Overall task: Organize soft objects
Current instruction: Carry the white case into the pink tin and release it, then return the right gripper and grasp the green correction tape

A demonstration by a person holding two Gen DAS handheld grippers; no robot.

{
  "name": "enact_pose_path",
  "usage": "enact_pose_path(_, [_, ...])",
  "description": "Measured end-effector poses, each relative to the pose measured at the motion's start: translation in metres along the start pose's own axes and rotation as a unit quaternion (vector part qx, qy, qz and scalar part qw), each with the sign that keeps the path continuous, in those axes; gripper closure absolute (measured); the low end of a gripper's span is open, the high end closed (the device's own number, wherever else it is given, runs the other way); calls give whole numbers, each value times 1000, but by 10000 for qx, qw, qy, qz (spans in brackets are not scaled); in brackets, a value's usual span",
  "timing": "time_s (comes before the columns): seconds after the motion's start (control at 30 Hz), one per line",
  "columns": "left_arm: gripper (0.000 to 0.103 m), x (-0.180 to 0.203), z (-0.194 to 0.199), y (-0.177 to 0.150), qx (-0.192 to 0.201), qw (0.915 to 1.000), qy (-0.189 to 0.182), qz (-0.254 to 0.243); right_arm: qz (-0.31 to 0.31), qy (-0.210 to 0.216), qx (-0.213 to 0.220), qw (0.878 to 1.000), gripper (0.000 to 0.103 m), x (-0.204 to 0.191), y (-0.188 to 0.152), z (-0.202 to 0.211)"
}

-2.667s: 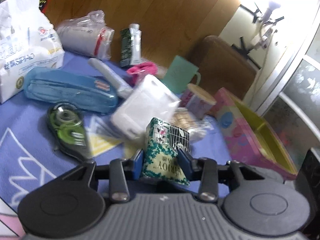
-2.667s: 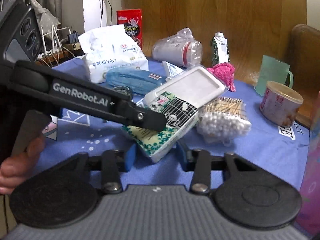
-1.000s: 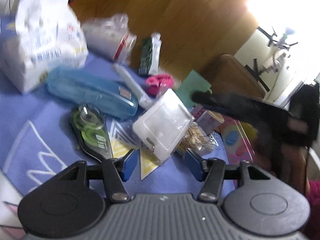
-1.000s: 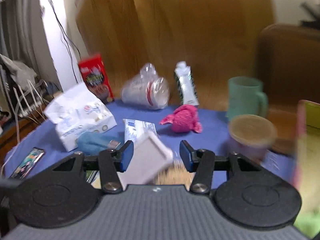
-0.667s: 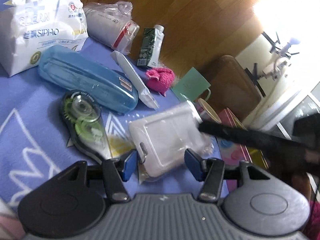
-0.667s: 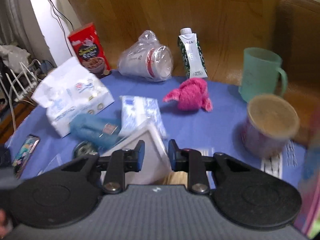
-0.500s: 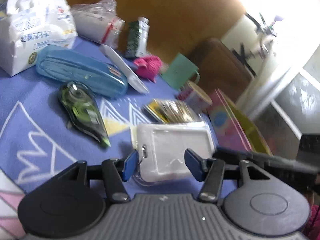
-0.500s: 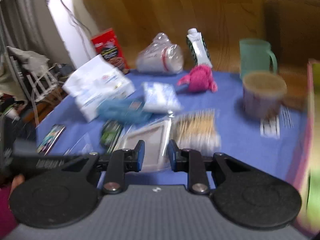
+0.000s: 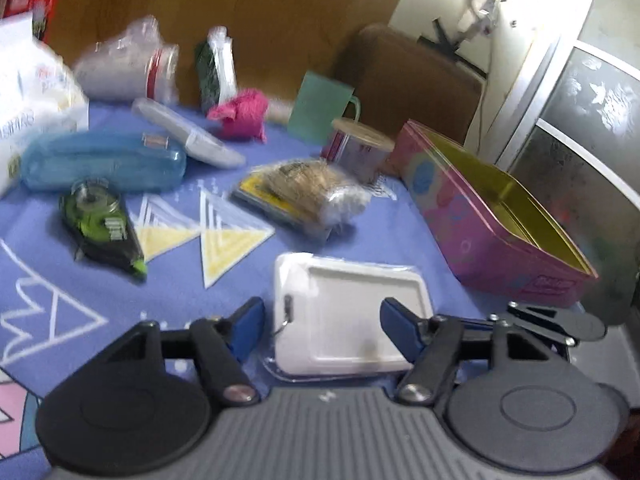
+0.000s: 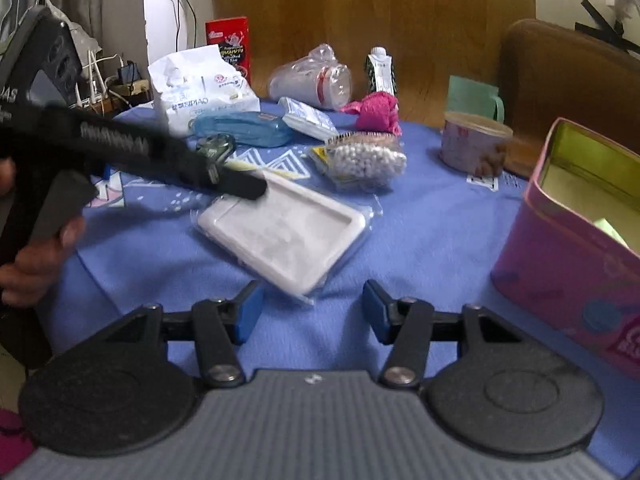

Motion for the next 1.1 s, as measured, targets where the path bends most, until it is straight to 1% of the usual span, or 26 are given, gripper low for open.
enact_pose_path(0.03, [45,5,1,1,-15,10000,18,-54,17,86,46,10000,54,3,-1,0])
enact_pose_path(0.07, [45,8,3,2,14,9999,62,-83,34,48,84,9999,58,1,1,-1])
enact_pose_path(0.1, [45,12,7,7,69,9999,54,-98,88,-30,133,9999,58,-1,2,0])
enact_pose_path(0.17, [45,22,15,21,269,9995,-96,-131,194,-187,399,9988,63,-3,5,14])
enact_pose_path(0.2, [45,29,17,29,367,9990,-194,-188,227,-295,567,9977,69,0,10,22])
enact_pose_path(0.3, [45,66,12,62,651,9951,-500,-552,143,-633,1028,9926,69,19,23,49])
enact_pose_path(0.4, [45,110,-9,84,778,9895,-752,-954,65,-1283,1339,9826,69,46,31,72])
enact_pose_path(0.47, [45,143,-33,95,709,9867,-909,-1147,-187,-1615,1359,9773,69,70,32,83])
enact_pose_path(0.53, [45,168,-59,103,544,9855,-1021,-1238,-463,-1868,1272,9730,68,96,32,91])
enact_pose_path(0.63, [45,203,-100,108,281,9849,-1028,-1362,-858,-2107,951,9691,67,138,31,96])
enact_pose_path(0.7, [44,221,-126,109,79,9852,-990,-1400,-1006,-2246,713,9666,67,158,31,94])
enact_pose_path(0.8, [41,238,-151,108,-171,9859,-888,-1409,-1146,-2398,363,9633,63,183,30,89])
enact_pose_path(0.83, [40,241,-156,108,-217,9859,-815,-1445,-1169,-2433,307,9624,58,191,29,88])
enact_pose_path(0.87, [40,244,-160,107,-219,9856,-733,-1510,-1172,-2500,294,9607,55,197,27,89])
enact_pose_path(0.9, [39,246,-162,107,-189,9848,-669,-1590,-1148,-2628,334,9574,47,200,25,90])
enact_pose_path(0.93, [36,249,-161,108,-124,9840,-614,-1665,-1108,-2768,395,9537,37,202,22,92])
enact_pose_path(0.97, [29,250,-157,108,-31,9838,-541,-1711,-1058,-2953,484,9483,32,203,20,95])
enact_pose_path(1.0, [28,249,-150,109,88,9839,-512,-1709,-1029,-3079,569,9441,25,204,16,98])
enact_pose_path(1.03, [28,248,-141,111,203,9839,-572,-1682,-1050,-3156,675,9406,25,205,14,103])
enact_pose_path(1.1, [28,239,-120,115,454,9840,-740,-1554,-1287,-3136,1095,9344,25,204,10,117])
Point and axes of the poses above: each gripper's, at about its wrist camera, not at the fingertips, and z roughly against the way its jaws point, x to its right, y to its top, the point moved 1 cm from there along -z, roughly the way its jaws point, and after that the axes turned 6 degrees about y, right-handed, at the moved point
